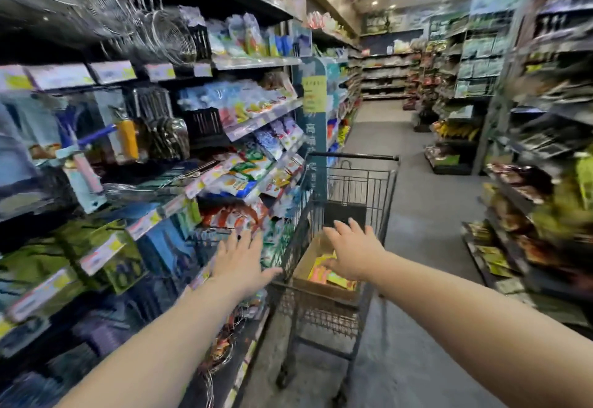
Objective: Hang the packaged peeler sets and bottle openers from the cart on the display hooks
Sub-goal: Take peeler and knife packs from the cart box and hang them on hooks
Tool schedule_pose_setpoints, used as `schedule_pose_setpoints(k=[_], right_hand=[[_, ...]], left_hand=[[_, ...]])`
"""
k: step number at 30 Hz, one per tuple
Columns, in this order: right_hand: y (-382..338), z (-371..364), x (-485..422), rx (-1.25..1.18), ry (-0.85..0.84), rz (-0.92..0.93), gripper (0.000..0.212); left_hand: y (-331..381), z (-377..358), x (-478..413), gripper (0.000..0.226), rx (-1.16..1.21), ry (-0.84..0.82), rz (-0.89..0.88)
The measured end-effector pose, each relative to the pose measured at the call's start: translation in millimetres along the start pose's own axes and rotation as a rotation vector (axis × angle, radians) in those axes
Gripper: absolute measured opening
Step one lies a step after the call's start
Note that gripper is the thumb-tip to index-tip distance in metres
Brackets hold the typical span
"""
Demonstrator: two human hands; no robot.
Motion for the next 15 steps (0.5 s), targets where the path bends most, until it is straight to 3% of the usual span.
schedule_pose_setpoints(k=[6, 15], right_hand=[[74, -23, -22, 0.008, 0.0, -0.109, 0.079], [129, -71, -85, -0.036, -0.061, -0.267, 0.078]], left_hand=[[53, -15, -58, 0.089, -0.018, -0.058, -0.081], [71, -72, -163, 0.09, -0.022, -0.138, -0.175]])
Point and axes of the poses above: each hand's wrist, its own x-axis away from the middle knuckle, its own z-axis out of the back of the hand, y = z × x, the point moved 3 cm from there along -x, towards the middle knuckle, and after that the axes turned 3 degrees about -x, right-handed, at the moved point
